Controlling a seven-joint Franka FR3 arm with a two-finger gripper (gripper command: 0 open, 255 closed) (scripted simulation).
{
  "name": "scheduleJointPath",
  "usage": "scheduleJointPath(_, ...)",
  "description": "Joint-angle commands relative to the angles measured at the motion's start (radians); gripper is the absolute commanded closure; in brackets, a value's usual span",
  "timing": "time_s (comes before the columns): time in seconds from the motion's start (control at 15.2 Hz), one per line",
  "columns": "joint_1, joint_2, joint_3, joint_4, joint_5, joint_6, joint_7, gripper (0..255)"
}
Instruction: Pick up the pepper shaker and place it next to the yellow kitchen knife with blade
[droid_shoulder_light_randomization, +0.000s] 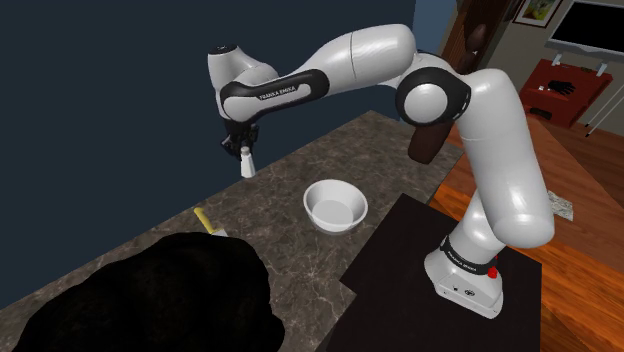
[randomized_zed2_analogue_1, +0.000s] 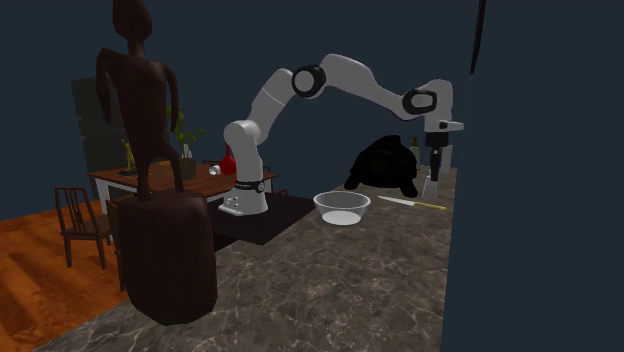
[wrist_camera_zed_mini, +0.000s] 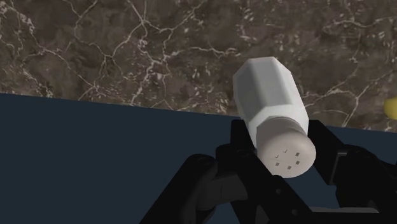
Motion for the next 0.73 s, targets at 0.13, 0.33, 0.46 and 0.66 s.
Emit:
scheduleJointPath(0.13, 0.000, 0.021, -0.002, -0.019, -0.003, 0.040, 0.006, 255)
scheduleJointPath(0.33, 0.000, 0.037, -0.003, -0.033, -0.006, 0.070, 0.011, 255)
scheduleJointPath(0.46, 0.000, 0.048, -0.004, -0.041, -0.008, 0.089, 0.014, 255)
scheduleJointPath(0.66, 0.001, 0.067, -0.006, -0.050, -0.011, 0.117, 0.018, 255)
